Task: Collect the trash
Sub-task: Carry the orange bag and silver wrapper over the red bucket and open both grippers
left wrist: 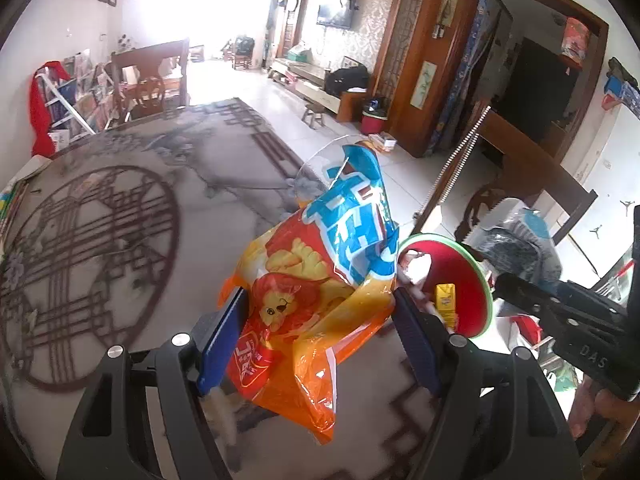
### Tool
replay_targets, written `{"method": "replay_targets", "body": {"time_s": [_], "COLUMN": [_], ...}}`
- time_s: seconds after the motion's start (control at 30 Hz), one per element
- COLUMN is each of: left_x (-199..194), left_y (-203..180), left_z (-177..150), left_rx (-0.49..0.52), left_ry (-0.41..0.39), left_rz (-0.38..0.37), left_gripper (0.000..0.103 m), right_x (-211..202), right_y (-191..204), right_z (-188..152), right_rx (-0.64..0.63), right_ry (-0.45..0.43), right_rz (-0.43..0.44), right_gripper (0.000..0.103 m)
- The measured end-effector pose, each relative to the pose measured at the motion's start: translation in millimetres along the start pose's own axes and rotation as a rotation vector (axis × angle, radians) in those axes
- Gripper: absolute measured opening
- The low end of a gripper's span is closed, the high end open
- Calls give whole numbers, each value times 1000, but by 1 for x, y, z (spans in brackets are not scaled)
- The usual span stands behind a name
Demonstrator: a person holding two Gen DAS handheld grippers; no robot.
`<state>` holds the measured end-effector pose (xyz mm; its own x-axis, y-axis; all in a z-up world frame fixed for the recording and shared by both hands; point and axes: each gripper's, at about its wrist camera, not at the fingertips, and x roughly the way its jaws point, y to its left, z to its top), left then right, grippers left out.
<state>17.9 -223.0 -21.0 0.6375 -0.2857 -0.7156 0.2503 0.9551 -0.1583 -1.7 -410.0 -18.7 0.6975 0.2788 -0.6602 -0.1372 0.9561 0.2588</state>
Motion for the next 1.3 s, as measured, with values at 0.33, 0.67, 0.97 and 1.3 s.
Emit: {"method": "replay_targets", "body": {"time_s": [0.33, 0.67, 0.97, 1.3], "left_x": [21, 50, 74, 97], "left_y": [-28, -53, -82, -99], "left_z": [10, 21, 30, 34], "left_rx": [38, 76, 103, 121], "left_ry": [33, 68, 100, 146], "left_rz": [-45, -87, -145, -171], "left_gripper": [70, 70, 70, 70], "right_x": [9, -2, 1, 12], "right_y": [-24, -63, -93, -110], "right_z": [1, 11, 5, 0], "right_rx": [105, 135, 166, 192], "right_ry": [-7, -36, -25, -6], "right_rz": [34, -41, -103, -134], "right_gripper": [29, 29, 29, 29]}}
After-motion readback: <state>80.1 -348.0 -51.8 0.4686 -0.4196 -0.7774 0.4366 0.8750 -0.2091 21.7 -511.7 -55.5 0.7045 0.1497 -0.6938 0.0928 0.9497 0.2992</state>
